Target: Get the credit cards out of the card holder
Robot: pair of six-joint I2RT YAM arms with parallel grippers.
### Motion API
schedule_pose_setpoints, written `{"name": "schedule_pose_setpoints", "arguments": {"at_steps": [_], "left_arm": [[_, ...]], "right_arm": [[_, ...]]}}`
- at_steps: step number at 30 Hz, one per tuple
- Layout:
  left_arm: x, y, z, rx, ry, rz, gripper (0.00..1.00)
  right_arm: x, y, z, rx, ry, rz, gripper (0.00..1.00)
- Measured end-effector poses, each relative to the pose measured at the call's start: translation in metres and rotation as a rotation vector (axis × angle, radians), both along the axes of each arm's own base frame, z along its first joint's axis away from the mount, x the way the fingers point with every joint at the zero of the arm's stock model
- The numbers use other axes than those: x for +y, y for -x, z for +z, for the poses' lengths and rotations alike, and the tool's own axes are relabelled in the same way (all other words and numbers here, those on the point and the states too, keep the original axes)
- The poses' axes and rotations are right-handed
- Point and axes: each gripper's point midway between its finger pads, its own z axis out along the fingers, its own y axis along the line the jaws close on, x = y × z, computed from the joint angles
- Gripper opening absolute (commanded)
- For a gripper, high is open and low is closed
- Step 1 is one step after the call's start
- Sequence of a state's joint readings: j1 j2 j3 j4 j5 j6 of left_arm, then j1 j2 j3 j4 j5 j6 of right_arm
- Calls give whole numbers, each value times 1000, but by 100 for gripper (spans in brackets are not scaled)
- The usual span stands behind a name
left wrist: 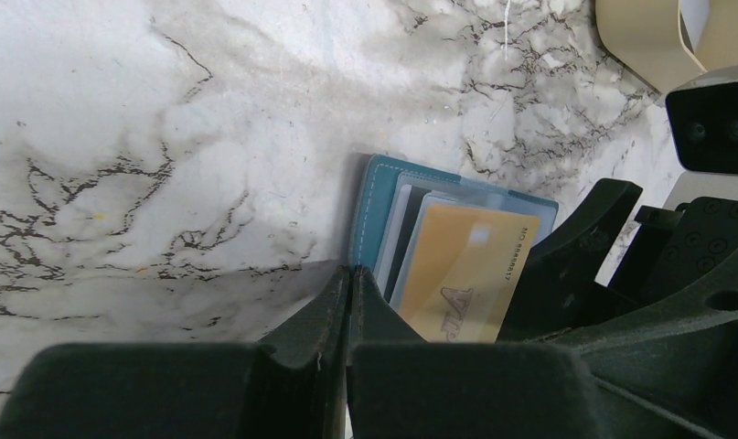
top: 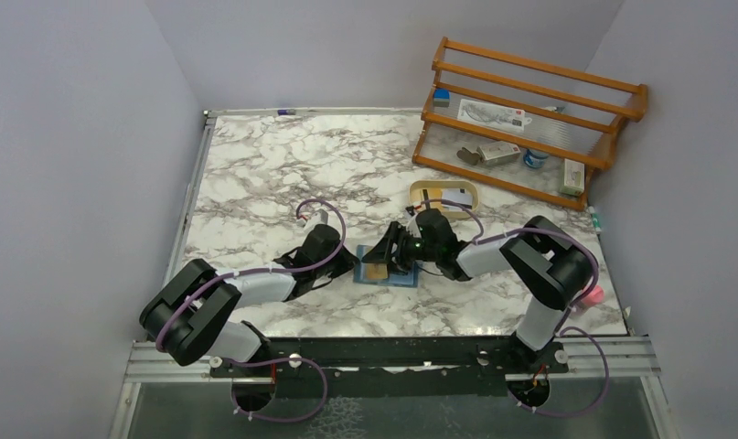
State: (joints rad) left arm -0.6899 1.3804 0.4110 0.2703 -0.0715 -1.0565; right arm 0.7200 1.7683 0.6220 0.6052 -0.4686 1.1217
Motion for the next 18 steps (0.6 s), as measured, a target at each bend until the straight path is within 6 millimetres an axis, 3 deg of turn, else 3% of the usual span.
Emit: {"name": "schedule_pose_setpoints", "arguments": {"at_steps": [18], "left_arm": [[0,2,-1,-1,-11,-10,0]], "right_arm": [[-14,11,-2,6,22,0,60]]}}
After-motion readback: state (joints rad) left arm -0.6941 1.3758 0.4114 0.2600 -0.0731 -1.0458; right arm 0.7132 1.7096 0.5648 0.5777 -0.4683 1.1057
